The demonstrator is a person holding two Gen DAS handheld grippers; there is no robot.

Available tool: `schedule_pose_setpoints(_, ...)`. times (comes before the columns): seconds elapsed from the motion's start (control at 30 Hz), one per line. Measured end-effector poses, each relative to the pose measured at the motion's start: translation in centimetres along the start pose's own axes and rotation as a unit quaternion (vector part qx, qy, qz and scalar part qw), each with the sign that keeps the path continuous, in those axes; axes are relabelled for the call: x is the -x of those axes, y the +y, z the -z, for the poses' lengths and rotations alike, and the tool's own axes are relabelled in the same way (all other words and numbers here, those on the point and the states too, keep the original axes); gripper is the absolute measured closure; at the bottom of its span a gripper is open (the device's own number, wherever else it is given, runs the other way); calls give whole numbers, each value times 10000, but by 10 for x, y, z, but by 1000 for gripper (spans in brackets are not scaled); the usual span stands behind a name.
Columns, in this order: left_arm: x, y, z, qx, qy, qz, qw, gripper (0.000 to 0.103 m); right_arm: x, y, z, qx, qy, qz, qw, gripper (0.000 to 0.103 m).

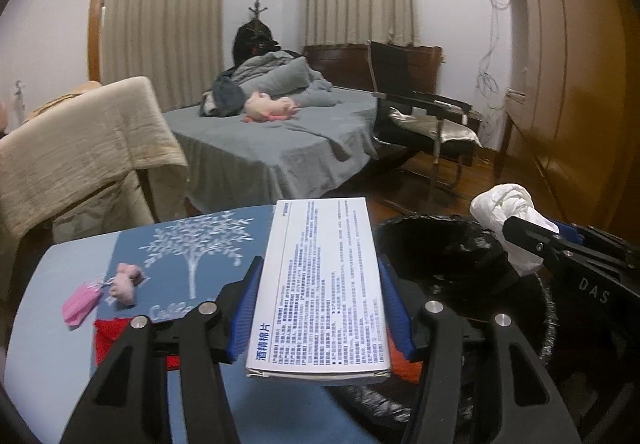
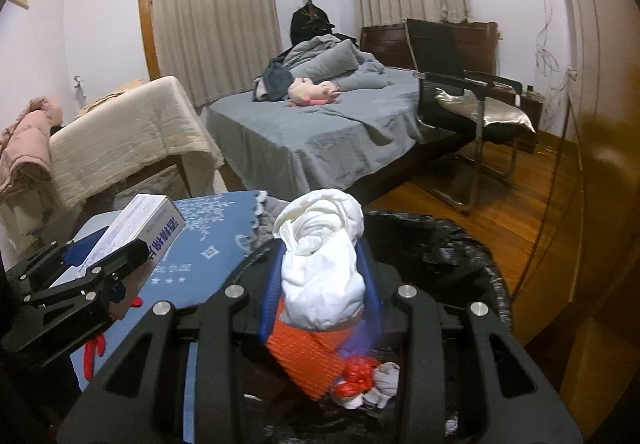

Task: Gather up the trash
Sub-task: 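Open both tools to drop the leaflet box and white cloth into the bin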

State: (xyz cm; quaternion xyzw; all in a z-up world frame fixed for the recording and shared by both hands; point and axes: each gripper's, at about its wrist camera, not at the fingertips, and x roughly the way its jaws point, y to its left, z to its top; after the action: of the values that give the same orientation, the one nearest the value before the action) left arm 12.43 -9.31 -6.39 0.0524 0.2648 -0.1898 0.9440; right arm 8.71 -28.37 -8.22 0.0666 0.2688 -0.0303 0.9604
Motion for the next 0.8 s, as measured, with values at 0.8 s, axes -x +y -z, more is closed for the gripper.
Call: schedule_pose_setpoints(0.8,-44,-68,-6,-306,30,824,9961,40,-9,-65,5,-188,61,605,9980,60)
